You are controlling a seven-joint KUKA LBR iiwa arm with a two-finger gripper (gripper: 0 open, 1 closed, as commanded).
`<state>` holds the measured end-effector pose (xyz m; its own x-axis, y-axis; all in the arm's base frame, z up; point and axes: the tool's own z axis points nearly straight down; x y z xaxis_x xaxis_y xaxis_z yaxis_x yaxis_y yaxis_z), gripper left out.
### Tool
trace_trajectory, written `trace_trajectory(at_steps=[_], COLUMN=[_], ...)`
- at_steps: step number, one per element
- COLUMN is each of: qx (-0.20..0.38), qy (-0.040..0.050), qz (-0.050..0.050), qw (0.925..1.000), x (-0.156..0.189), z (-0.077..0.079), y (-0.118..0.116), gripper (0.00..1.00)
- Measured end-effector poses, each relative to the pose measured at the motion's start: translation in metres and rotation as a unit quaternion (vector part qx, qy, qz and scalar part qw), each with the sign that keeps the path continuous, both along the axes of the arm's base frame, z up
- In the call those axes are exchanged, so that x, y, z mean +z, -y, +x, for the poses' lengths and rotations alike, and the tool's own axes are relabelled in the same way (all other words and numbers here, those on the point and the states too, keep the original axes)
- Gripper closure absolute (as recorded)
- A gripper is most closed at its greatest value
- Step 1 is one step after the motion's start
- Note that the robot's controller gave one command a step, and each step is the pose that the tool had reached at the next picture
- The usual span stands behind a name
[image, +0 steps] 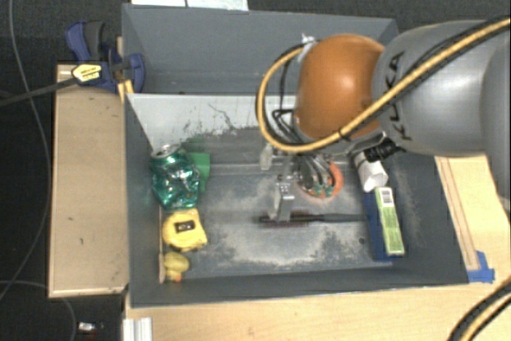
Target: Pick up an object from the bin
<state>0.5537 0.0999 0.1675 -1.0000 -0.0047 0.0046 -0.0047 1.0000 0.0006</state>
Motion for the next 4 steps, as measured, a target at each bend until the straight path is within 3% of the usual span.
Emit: trace_trajectory(at_steps=[1, 2, 3, 4], qx=[-0.001, 0.006, -0.053, -0.060], qy=[0.0036, 0.0037, 0.0051, 0.0039], qz=[0.000, 0.001, 0.002, 0.000], qw=[1.0000, 1.0000, 0.9986, 0.9982], x=[0.004, -0.004, -0.026, -0.101], z=[0.002, -0.011, -0.017, -0.030], y=[0.000, 0.045, 0.077, 0.102], gripper=[0.00, 0.00, 0.00, 0.00])
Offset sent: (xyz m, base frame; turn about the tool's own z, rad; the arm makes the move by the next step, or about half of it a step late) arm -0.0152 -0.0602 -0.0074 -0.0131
